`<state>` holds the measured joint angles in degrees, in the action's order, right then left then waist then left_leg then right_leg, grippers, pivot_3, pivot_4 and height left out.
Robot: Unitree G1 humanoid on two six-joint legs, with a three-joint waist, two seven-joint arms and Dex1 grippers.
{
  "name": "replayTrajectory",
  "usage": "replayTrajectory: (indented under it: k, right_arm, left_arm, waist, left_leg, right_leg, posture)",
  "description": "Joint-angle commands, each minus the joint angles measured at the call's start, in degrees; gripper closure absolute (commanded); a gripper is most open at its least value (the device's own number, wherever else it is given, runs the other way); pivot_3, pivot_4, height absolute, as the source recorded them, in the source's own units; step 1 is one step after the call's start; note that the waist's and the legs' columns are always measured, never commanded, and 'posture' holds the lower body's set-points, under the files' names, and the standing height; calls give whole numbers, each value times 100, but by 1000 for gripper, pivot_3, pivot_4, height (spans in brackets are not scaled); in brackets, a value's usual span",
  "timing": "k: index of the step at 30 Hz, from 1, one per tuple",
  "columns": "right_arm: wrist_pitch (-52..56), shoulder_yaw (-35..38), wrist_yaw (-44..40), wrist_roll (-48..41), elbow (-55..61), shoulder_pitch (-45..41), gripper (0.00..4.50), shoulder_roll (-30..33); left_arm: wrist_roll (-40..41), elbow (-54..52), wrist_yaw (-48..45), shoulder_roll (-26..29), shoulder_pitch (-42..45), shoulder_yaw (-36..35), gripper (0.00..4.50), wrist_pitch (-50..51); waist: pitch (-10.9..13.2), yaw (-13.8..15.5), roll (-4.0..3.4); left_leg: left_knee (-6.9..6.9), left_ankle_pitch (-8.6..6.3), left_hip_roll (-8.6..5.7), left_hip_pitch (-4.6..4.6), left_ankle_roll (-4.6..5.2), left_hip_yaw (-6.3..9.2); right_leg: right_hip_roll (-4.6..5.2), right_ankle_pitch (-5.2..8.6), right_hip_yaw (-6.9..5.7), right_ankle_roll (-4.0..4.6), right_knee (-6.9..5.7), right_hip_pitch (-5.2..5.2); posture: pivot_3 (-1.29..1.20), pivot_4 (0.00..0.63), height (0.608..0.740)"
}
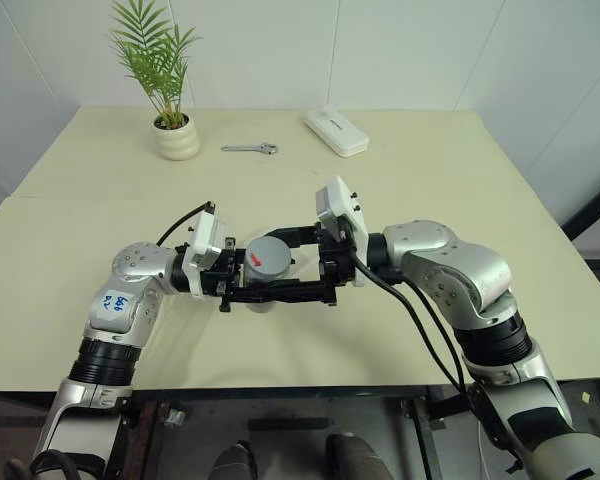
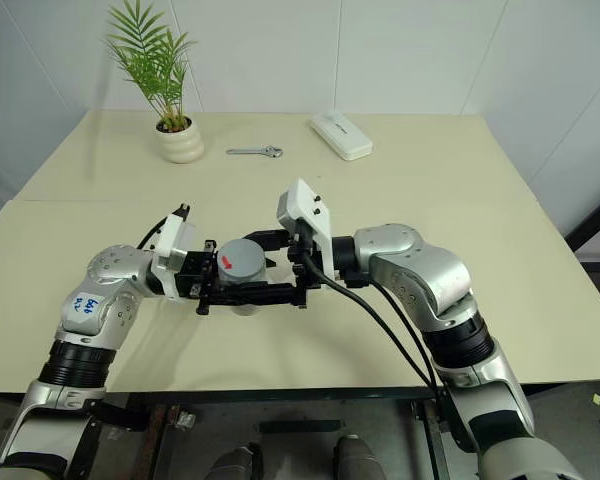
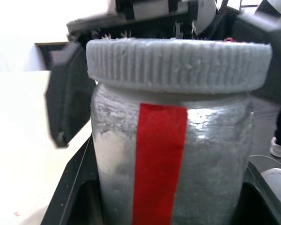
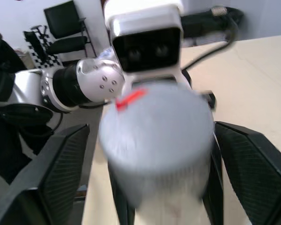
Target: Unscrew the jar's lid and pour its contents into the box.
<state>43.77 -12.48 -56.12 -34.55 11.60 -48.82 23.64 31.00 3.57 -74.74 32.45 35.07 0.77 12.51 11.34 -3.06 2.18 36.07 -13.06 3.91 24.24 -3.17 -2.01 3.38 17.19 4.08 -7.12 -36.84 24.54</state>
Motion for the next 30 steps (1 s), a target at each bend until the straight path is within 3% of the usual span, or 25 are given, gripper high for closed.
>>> replayTrajectory:
  k: [1, 13, 30]
  right_arm:
    - [-166, 208, -24, -7, 273, 1, 47, 101]
    - [-172, 568, 536, -25, 618, 211, 47, 86]
    - [-473, 207, 807, 176, 531, 4, 47, -597]
  left_arm:
    - [105, -227, -23, 42, -68, -142, 2500, -2]
    - [128, -176, 175, 4, -101, -341, 2500, 72]
    - [191, -437, 564, -392, -209, -210, 2500, 574]
  waist:
    - [0, 1, 0]
    - [0, 0, 0]
    - [0, 4, 0]
  left_leg:
    - [0, 0, 0, 0, 0, 0]
    - [0, 0, 0, 0, 0, 0]
    - [0, 0, 0, -1, 0, 1]
  right_leg:
    - [0, 0, 0, 0, -1, 0]
    - [0, 0, 1, 0, 0, 0]
    - [-1, 0, 3, 0, -2, 0]
  posture:
    - [0, 150, 740]
    - [0, 150, 740]
    - [0, 150, 740]
